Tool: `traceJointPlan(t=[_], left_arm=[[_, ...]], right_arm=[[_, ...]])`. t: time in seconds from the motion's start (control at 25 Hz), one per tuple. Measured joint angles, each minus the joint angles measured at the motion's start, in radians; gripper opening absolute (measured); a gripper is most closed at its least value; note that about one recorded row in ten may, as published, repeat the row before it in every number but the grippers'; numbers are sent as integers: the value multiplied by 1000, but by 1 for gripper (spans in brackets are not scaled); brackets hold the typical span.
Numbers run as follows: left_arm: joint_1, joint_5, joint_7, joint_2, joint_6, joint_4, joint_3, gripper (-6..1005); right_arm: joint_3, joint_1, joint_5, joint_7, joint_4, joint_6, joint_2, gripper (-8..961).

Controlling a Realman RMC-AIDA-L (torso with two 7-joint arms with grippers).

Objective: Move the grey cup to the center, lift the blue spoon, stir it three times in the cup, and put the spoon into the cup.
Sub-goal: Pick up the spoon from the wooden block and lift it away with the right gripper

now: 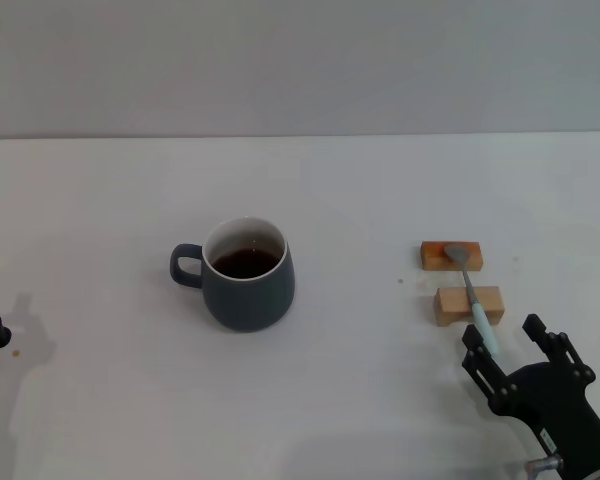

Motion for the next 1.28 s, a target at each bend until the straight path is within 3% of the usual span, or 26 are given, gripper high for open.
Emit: traceJointPlan(t=[0.84, 1.28], left_arm=[[3, 0, -1, 0, -3, 2, 0, -2], [3, 0, -2, 0, -2, -1, 1, -1]], right_arm=[[9, 7, 5, 0, 1, 16, 0, 768], [11, 6, 6, 3, 5, 16, 0, 684]])
